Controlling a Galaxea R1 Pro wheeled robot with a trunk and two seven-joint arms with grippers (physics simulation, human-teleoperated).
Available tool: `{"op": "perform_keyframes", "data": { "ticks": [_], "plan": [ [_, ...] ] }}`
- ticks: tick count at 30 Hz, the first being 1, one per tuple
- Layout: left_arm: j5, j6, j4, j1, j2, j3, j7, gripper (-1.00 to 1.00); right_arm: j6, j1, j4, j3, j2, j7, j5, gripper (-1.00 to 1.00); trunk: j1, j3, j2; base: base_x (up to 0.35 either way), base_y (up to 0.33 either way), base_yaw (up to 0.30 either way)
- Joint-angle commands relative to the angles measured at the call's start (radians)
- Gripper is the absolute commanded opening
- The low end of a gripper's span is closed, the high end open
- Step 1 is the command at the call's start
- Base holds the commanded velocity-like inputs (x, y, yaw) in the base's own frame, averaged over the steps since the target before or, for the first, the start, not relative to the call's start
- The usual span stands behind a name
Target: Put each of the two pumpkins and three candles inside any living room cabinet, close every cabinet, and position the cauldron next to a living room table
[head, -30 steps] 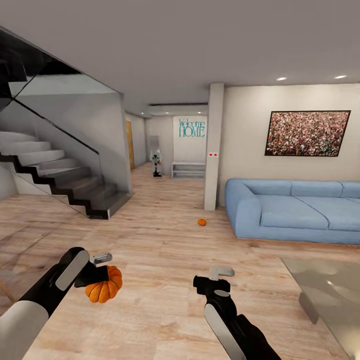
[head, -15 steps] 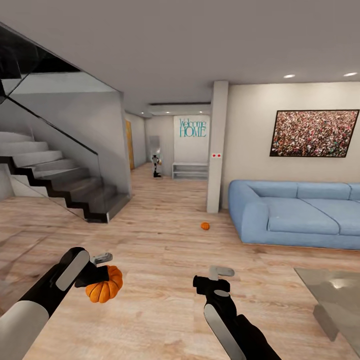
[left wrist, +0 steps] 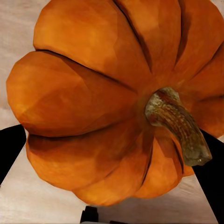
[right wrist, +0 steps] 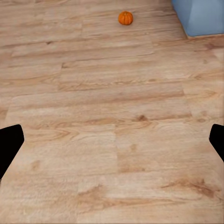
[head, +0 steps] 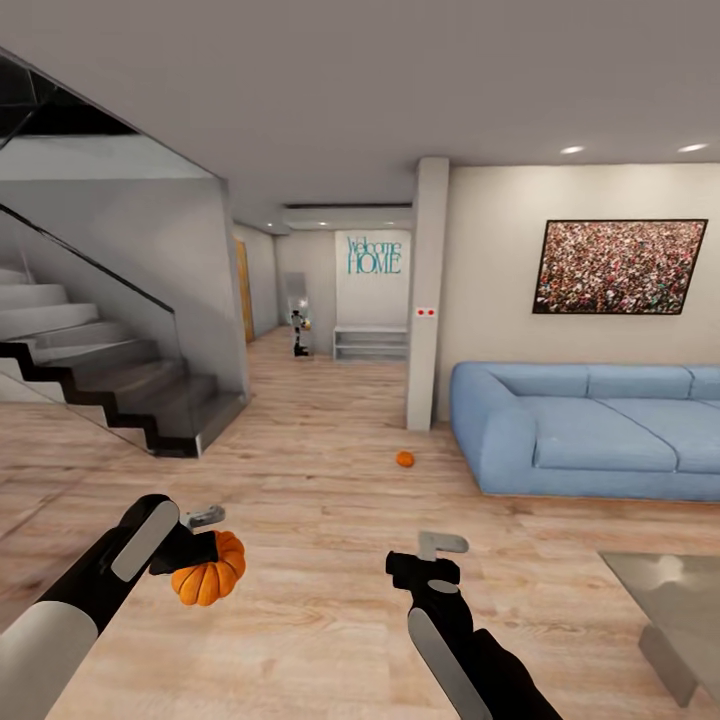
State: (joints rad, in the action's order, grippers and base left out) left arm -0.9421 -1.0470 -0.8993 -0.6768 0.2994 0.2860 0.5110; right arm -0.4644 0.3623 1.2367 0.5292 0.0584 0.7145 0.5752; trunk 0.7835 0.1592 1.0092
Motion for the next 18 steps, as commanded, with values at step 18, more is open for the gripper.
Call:
{"op": "perform_keyframes", "data": {
  "ticks": [18],
  "plan": [
    [-0.01, 0.0, -0.003, -0.001, 0.001, 0.004, 0.011, -1.0, -0.003, 0.001, 0.001, 0.039, -0.002, 0.008, 0.005, 1.0, 0.001, 0.002, 0.001, 0.322, 0.083, -0.095]
  ]
}}
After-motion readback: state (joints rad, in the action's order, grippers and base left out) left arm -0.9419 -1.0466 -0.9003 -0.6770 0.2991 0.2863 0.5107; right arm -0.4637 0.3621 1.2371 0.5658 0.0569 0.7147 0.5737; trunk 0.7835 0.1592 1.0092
